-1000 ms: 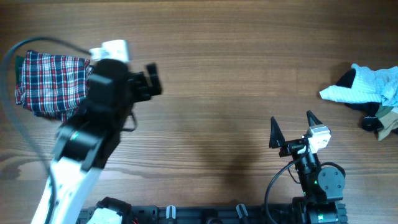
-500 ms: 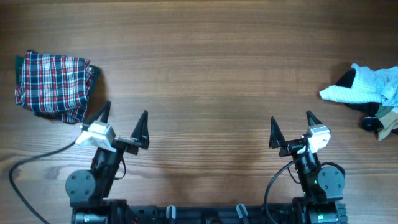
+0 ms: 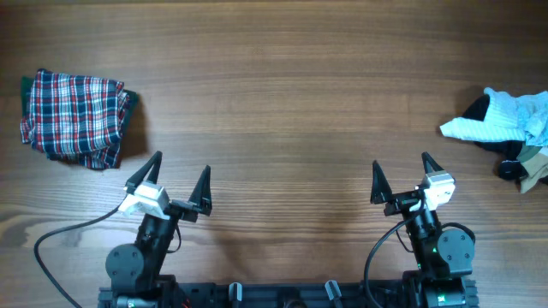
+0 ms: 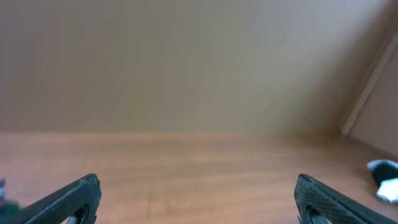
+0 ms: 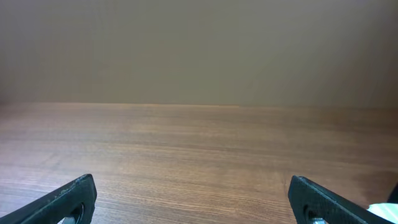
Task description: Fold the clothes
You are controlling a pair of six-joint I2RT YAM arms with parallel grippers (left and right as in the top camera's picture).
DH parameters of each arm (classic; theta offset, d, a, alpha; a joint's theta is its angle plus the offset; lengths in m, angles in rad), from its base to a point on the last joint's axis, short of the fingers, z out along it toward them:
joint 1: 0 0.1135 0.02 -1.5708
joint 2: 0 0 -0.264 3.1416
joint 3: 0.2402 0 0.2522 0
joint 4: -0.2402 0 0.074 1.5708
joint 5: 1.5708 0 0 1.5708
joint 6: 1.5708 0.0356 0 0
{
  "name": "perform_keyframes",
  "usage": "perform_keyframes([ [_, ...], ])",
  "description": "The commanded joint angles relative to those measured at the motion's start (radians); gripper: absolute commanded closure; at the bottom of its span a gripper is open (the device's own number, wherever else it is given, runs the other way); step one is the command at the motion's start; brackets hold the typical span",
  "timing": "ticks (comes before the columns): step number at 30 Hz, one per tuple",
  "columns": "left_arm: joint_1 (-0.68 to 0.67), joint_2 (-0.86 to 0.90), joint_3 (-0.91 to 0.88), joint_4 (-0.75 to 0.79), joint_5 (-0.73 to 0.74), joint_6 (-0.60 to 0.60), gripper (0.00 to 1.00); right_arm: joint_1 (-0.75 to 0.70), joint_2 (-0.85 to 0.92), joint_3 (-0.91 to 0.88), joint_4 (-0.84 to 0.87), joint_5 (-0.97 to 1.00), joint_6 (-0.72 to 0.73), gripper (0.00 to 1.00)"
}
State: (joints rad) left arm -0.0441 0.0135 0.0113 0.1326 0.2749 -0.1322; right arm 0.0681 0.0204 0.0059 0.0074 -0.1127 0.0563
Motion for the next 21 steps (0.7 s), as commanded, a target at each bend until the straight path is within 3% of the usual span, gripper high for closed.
perform_keyframes([
  [1, -0.005, -0.011, -0.005, -0.129, -0.014, 0.013, 0.00, -0.003, -0.003, -0.001, 0.003, -0.019, 0.014, 0.00],
  [3, -0.005, -0.001, -0.005, -0.186, -0.014, 0.013, 0.00, -0.003, -0.003, -0.001, 0.003, -0.019, 0.014, 0.00],
  [21, -0.005, 0.034, -0.005, -0.186, -0.014, 0.013, 0.00, -0.003, -0.003, -0.001, 0.003, -0.019, 0.015, 0.00],
])
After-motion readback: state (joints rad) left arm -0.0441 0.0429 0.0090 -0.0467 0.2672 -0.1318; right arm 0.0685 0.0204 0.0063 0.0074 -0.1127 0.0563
